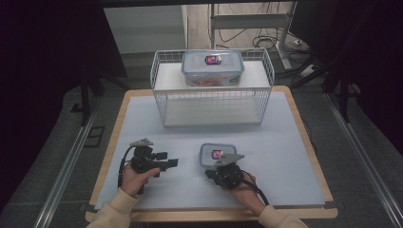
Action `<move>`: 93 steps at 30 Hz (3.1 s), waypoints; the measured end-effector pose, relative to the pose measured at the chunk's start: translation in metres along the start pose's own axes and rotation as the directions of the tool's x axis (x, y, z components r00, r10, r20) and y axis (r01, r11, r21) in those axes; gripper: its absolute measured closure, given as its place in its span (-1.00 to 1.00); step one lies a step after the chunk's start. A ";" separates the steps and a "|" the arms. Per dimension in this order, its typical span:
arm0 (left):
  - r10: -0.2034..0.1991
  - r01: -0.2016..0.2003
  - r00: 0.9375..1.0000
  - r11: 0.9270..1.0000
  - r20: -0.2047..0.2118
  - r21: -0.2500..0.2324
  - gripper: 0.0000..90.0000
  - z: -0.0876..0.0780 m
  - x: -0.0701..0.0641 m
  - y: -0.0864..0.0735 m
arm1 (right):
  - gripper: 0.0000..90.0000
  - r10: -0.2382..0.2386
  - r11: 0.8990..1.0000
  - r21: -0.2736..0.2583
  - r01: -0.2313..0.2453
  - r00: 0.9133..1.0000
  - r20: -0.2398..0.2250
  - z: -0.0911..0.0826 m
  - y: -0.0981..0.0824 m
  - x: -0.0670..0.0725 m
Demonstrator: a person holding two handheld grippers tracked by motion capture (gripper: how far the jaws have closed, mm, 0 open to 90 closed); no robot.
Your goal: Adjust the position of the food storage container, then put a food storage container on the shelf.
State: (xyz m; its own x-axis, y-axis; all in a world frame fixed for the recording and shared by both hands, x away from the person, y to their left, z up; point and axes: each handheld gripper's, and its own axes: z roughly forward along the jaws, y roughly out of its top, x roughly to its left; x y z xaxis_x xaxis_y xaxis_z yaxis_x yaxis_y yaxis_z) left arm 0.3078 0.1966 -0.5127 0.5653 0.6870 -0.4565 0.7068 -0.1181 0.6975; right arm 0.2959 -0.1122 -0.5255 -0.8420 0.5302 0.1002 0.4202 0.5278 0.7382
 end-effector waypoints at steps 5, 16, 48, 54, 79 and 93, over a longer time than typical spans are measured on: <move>0.002 -0.002 1.000 1.000 0.002 -0.003 -0.34 -0.001 0.000 0.000 | 0.99 -0.006 0.999 -0.040 0.006 1.000 -0.005 -0.028 -0.003 0.000; 0.001 -0.001 1.000 1.000 -0.004 0.000 -0.34 0.001 0.000 0.001 | 0.99 0.189 0.975 -0.137 -0.173 0.975 0.119 -0.101 -0.023 -0.057; -0.002 0.002 1.000 1.000 -0.012 0.004 -0.34 0.001 0.002 0.000 | 0.99 0.282 0.959 -0.002 -0.283 0.955 0.097 -0.032 -0.009 -0.091; -0.003 0.003 1.000 1.000 -0.013 0.004 -0.34 0.002 0.003 0.001 | 0.99 0.280 0.960 -0.012 -0.280 0.956 0.090 -0.037 -0.009 -0.091; -0.025 0.025 1.000 0.999 -0.003 -0.027 -0.51 0.012 -0.012 0.014 | -0.04 0.363 0.919 -0.119 -0.376 0.924 -0.117 -0.074 -0.009 -0.104; -0.075 0.073 0.995 0.997 0.060 0.031 -0.47 0.048 -0.021 0.025 | -0.28 0.396 0.907 -0.077 -0.414 0.901 -0.175 -0.057 -0.002 -0.102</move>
State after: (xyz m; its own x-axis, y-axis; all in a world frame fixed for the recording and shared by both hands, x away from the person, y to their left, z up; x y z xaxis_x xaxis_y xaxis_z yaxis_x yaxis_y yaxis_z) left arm 0.3338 0.1450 -0.5120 0.5354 0.6496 -0.5398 0.7591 -0.0899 0.6448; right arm 0.3617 -0.2051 -0.4987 -0.6518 0.5705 0.4997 0.7035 0.2086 0.6794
